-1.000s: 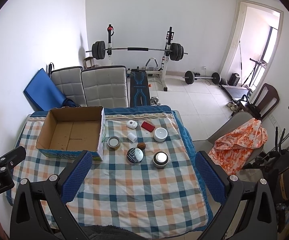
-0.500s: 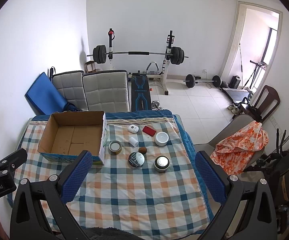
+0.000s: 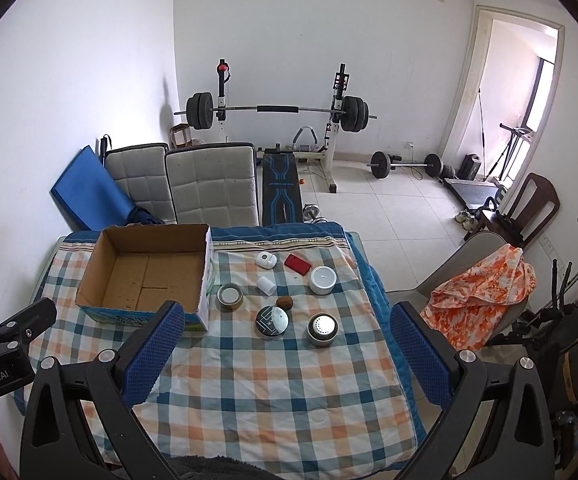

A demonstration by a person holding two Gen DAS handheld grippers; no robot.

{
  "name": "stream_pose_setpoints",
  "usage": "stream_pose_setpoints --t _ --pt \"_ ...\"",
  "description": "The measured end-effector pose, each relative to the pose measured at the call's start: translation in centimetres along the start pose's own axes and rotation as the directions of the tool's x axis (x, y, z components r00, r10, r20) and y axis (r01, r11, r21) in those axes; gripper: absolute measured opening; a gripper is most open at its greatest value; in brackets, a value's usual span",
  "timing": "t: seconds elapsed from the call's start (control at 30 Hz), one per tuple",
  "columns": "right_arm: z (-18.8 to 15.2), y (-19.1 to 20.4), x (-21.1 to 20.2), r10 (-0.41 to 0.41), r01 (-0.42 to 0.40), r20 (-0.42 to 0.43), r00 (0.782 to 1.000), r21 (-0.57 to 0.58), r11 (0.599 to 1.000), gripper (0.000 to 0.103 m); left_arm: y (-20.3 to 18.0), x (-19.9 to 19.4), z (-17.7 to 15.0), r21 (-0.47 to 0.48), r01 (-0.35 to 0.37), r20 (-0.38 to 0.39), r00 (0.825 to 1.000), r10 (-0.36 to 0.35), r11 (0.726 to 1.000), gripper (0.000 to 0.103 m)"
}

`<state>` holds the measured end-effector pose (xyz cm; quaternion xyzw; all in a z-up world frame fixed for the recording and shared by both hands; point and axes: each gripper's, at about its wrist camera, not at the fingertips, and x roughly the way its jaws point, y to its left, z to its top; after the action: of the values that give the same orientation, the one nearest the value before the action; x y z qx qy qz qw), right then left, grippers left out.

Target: Organize rigid objects

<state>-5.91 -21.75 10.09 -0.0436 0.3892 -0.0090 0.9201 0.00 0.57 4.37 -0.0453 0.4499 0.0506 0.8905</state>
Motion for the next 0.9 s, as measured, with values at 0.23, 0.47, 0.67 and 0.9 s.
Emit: stream_pose_setpoints --t 0.23,0.47,0.67,0.9 --pt "0.1 -0.1 0.0 0.011 -0.011 0.004 1.000 0.002 1.000 0.103 -0.1 0.0 -0.3 0.001 -0.001 0.001 1.000 0.001 1.000 0.103" --pt "0.0 -0.1 0.1 0.009 -0.009 0.004 1.000 0.000 1.000 0.103 -0.2 -0.1 -0.4 -0.002 -0.002 0.004 1.000 0.002 1.000 0.103" --pt "-0.1 -0.1 0.3 0.011 -0.011 0.001 1.000 0.000 1.000 0.103 -0.2 -0.1 -0.5 -0.001 -0.004 0.005 1.000 0.004 1.000 0.103" --pt "-0.2 -0.8 1.8 0.006 -0.006 -0.028 1.000 0.011 1.000 0.103 -0.6 1.6 -0.4 0.008 -0.002 -0.014 1.000 0.002 1.000 0.103"
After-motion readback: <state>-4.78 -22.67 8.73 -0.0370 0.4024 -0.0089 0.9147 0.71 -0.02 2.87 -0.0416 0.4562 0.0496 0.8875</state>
